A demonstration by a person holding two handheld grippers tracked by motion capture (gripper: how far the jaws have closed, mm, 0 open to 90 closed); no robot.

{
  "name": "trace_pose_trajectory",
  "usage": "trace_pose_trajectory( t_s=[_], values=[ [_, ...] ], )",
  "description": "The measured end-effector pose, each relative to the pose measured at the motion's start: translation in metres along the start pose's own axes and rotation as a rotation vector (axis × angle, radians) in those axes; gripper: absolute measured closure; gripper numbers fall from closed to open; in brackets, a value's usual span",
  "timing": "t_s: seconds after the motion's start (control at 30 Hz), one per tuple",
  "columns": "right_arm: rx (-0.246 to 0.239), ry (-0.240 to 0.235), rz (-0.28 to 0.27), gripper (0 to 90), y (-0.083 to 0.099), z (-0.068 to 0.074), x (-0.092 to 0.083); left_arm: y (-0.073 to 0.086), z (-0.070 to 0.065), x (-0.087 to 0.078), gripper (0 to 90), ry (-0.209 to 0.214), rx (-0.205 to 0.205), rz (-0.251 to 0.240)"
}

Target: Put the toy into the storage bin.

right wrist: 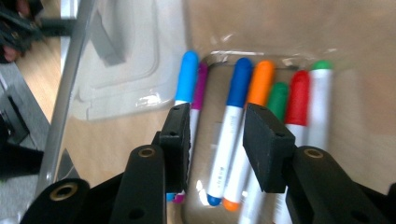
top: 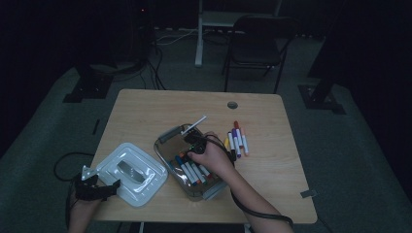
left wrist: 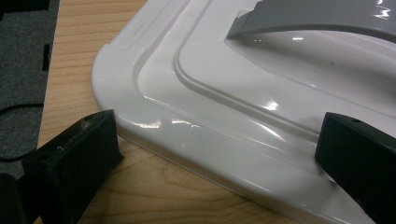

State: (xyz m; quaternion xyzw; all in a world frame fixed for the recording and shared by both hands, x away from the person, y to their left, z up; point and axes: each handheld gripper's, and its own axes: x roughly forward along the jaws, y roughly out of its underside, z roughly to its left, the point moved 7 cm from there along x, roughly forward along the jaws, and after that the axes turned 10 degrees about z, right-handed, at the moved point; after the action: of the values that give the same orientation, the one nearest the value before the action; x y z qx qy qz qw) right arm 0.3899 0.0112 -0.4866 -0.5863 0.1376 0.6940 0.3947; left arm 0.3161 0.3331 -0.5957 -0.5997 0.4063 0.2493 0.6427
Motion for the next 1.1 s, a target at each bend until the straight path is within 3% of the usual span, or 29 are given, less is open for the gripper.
trace_pose_trajectory(
  t_s=[0.17,0.43,0.8,1.1],
  values=[
    [0.044,0.012,-0.118,59.7,0.003,-0.016,-0.03,0.0,0.0,0.0,0.5,-0.001,0.001,-0.001],
    [0.094,0.035,-0.22,54.3,0.015,-0.045,-0.065,0.0,0.0,0.0,0.5,-0.001,0.001,-0.001],
    [0.165,0.089,-0.261,53.4,0.036,-0.082,-0.084,0.0,0.0,0.0,0.5,-0.001,0.0,0.001],
    [0.195,0.133,-0.271,51.6,0.05,-0.109,-0.078,0.0,0.0,0.0,0.5,-0.001,0.0,0.001]
  ],
)
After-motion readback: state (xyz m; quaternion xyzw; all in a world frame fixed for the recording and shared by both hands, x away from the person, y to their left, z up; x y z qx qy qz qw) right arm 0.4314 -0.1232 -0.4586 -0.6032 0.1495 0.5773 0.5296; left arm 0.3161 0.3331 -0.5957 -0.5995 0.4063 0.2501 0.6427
